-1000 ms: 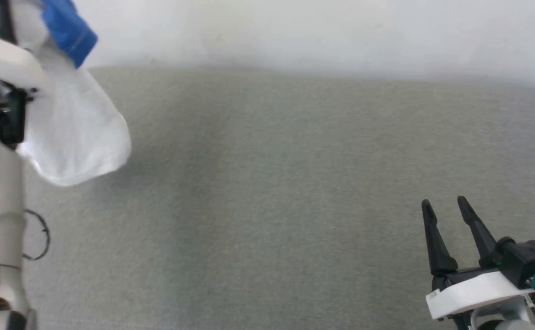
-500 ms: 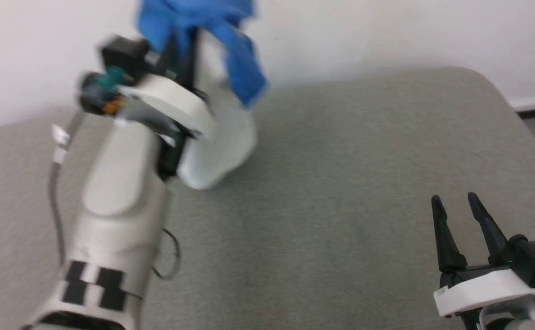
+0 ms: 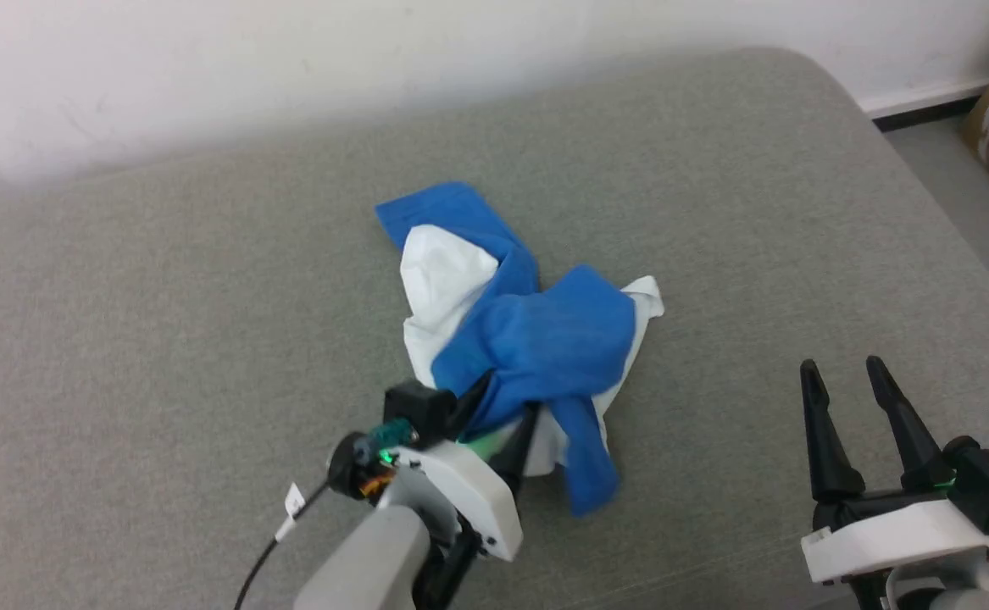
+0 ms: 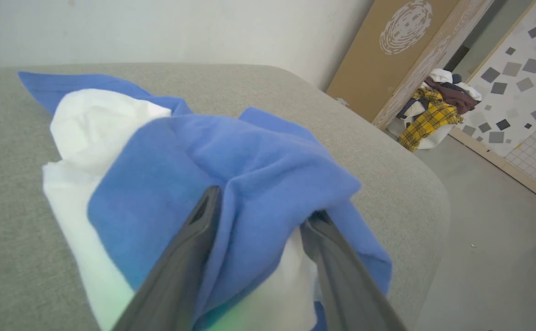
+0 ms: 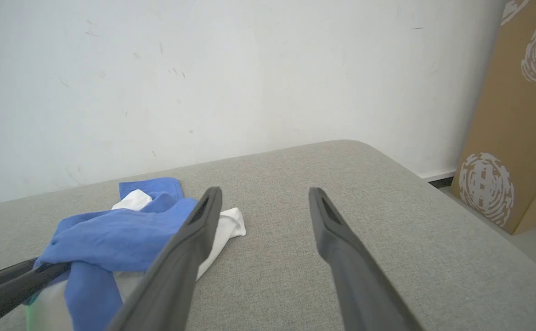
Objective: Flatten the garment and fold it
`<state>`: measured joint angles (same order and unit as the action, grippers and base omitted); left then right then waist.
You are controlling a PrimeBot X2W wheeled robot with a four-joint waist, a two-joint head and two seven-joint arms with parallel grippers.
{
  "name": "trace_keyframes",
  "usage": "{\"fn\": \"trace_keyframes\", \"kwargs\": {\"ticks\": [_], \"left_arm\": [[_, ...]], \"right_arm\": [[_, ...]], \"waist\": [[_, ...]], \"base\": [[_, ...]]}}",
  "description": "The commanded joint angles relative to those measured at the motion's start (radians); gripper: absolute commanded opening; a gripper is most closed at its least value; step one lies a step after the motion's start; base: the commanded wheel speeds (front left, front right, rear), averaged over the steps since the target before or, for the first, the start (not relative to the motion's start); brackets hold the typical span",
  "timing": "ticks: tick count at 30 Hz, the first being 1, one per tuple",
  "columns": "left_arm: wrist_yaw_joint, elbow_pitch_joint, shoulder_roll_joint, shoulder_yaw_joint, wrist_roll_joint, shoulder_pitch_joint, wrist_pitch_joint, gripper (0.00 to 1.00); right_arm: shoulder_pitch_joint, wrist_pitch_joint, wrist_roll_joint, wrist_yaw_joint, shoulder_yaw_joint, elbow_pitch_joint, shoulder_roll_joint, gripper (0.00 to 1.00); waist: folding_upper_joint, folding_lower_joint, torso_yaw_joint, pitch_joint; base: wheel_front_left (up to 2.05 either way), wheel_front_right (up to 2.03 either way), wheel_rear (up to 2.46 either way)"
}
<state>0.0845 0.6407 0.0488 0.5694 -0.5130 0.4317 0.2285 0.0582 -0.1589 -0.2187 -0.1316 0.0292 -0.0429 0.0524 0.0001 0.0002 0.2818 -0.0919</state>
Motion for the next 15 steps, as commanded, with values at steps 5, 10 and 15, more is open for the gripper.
{"fn": "trace_keyframes", "kwargs": {"ticks": [5, 10, 15], "left_arm": [[-0.054, -0.126, 0.002, 0.030, -0.026, -0.065, 0.032, 1.00], [-0.077, -0.311, 0.002, -0.045, 0.031, -0.131, 0.033, 1.00], [-0.107, -0.470, 0.002, -0.174, 0.116, -0.208, 0.033, 1.00]], "right_arm": [[-0.034, -0.018, 0.003, 0.001, 0.001, 0.012, -0.002, 1.00], [-0.042, -0.021, 0.009, 0.001, 0.001, 0.014, -0.002, 1.00], [-0.043, -0.019, 0.015, 0.001, 0.009, 0.015, -0.002, 1.00]], "waist": [[-0.0001, -0.0002, -0.072, -0.033], [-0.0001, -0.0002, -0.112, -0.024], [-0.0001, -0.0002, -0.148, -0.004]], "base": [[0.00, 0.00, 0.00], [0.00, 0.00, 0.00], [0.00, 0.00, 0.00]]}}
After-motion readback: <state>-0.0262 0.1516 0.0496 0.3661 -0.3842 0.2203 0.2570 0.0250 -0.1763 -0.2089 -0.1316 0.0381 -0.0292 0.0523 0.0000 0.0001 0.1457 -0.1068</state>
